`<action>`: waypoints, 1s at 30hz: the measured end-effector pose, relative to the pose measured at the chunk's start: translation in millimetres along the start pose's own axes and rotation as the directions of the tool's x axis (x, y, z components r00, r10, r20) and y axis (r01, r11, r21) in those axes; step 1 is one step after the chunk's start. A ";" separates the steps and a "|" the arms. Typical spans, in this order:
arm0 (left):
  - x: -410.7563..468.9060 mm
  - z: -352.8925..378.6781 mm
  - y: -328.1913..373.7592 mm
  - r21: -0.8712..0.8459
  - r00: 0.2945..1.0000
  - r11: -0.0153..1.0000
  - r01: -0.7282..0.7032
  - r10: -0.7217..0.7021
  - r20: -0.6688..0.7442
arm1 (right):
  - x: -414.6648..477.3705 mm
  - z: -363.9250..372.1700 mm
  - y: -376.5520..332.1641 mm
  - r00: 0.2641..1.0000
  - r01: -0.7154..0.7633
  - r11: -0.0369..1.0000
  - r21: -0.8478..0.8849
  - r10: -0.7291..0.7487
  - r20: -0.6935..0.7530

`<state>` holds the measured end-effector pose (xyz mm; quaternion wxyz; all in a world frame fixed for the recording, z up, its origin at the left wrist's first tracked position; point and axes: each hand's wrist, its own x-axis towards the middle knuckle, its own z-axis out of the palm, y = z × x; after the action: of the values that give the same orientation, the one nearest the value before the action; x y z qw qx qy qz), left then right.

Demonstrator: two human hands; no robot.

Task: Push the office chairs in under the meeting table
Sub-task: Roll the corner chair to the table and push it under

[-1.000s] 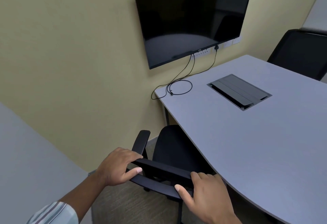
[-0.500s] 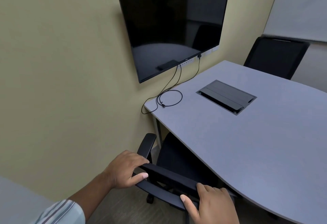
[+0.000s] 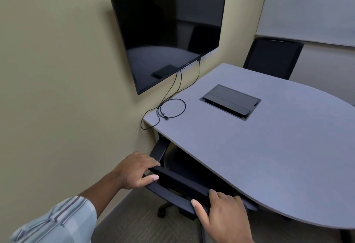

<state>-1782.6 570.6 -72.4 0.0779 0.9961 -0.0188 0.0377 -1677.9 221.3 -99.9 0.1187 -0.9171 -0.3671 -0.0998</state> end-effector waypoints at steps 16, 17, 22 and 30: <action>79.5 -2.4 -74.9 0.044 0.984 0.983 -0.176 0.177 -0.021 | 60.0 14.8 -20.7 0.991 -0.133 0.991 -0.034 0.133 0.008; 84.0 -3.4 -78.3 0.044 0.982 0.981 -0.189 0.190 -0.024 | 63.3 16.1 -21.8 0.990 -0.138 0.990 -0.041 0.138 0.008; 107.6 -0.9 -100.8 0.068 0.981 0.979 -0.192 0.193 -0.017 | 81.5 21.7 -24.8 0.986 -0.167 0.984 -0.070 0.168 0.019; 143.2 -6.2 -129.9 0.044 0.977 0.977 -0.210 0.208 0.054 | 108.1 29.9 -38.7 0.973 -0.222 0.972 -0.074 0.226 0.055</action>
<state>-1634.8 695.3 -75.1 0.0482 0.9908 -0.1245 0.0215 -1625.2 327.4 -93.5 0.0867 -0.9589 -0.2613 -0.0690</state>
